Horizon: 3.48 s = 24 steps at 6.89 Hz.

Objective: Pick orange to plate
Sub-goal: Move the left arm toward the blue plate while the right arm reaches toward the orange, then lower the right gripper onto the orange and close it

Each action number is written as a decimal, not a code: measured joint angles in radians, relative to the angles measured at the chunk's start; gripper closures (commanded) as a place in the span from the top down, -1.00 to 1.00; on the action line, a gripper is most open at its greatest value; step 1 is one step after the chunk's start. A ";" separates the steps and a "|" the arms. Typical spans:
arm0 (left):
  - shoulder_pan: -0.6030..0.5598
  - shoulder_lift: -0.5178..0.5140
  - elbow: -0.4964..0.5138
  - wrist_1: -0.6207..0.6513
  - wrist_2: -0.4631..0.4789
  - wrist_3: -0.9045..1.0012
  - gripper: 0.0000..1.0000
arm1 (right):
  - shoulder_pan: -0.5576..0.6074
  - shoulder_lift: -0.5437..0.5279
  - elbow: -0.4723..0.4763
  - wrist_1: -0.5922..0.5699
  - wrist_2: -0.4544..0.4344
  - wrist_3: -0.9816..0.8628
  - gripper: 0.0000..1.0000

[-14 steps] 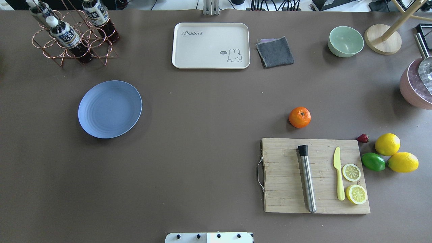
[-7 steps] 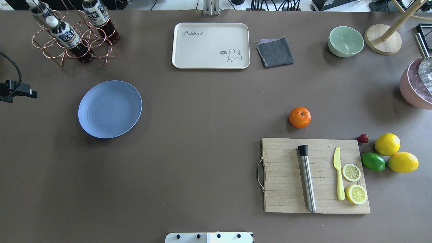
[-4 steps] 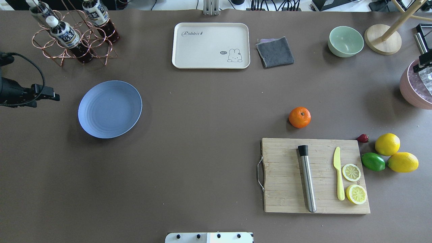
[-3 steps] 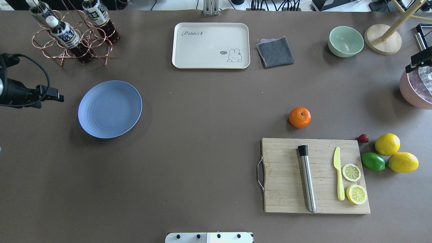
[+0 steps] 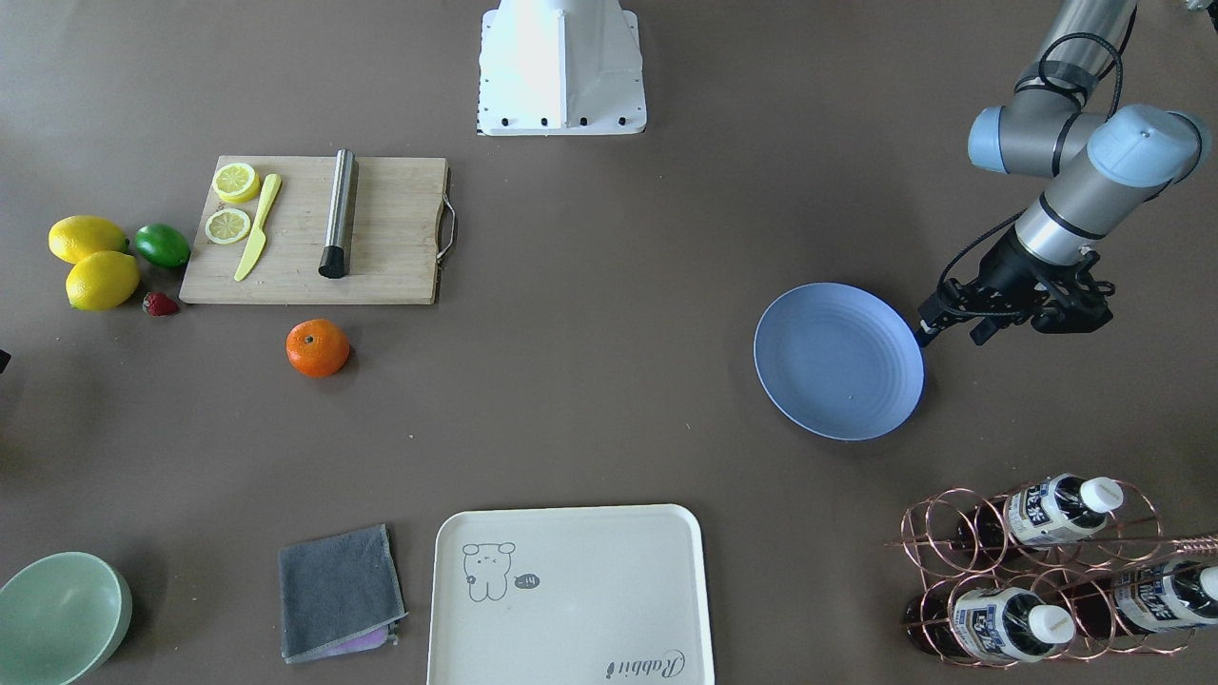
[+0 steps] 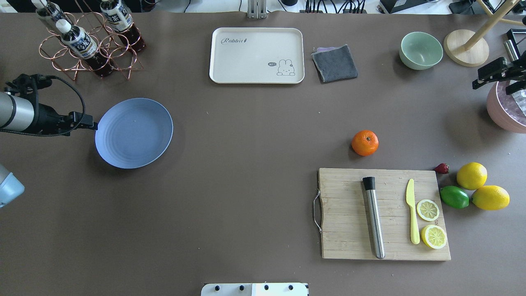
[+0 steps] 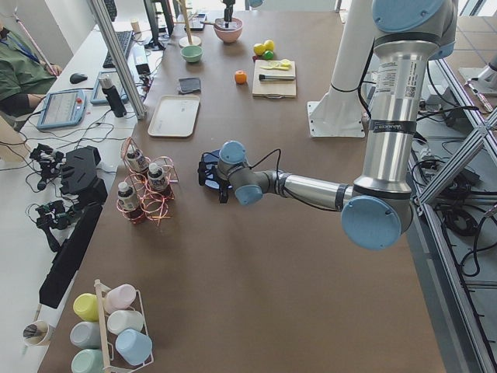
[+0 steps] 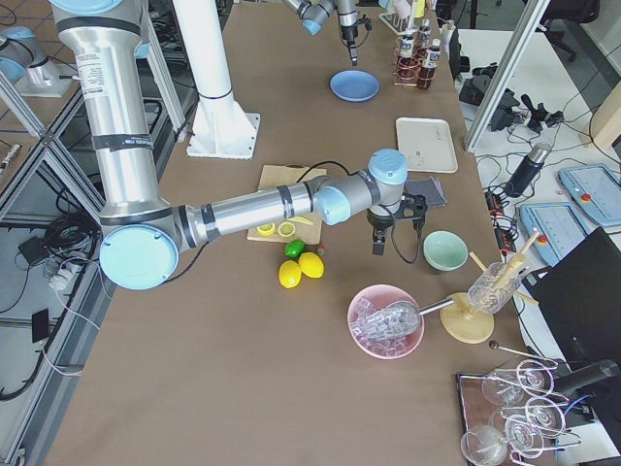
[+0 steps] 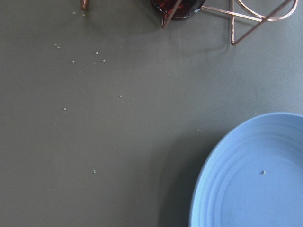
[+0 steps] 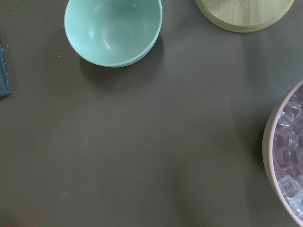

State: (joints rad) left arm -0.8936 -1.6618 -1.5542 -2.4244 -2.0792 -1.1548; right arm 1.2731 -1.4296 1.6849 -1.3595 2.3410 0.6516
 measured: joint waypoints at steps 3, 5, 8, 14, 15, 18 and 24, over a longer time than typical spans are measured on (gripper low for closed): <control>0.068 -0.053 0.041 -0.001 0.009 0.001 -0.86 | -0.014 0.003 0.002 0.002 0.000 0.009 1.00; 0.077 -0.059 0.045 -0.001 0.007 -0.001 -1.00 | -0.015 0.003 0.002 0.002 0.000 0.013 1.00; 0.018 -0.060 0.034 0.012 -0.068 -0.003 -1.00 | -0.016 0.003 0.002 0.002 -0.001 0.026 1.00; 0.075 -0.308 -0.024 0.159 -0.054 -0.331 -1.00 | -0.111 0.086 0.006 0.015 -0.050 0.174 1.00; 0.133 -0.345 -0.047 0.207 0.013 -0.381 -1.00 | -0.162 0.110 0.010 0.031 -0.089 0.250 1.00; 0.325 -0.397 -0.068 0.246 0.219 -0.486 -1.00 | -0.284 0.141 0.036 0.075 -0.154 0.393 1.00; 0.395 -0.437 -0.060 0.246 0.337 -0.561 0.96 | -0.403 0.166 0.069 0.078 -0.232 0.485 1.00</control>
State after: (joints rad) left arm -0.4987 -2.0986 -1.6139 -2.1782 -1.7418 -1.7154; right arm 0.8697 -1.2638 1.7542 -1.2812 2.1087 1.1366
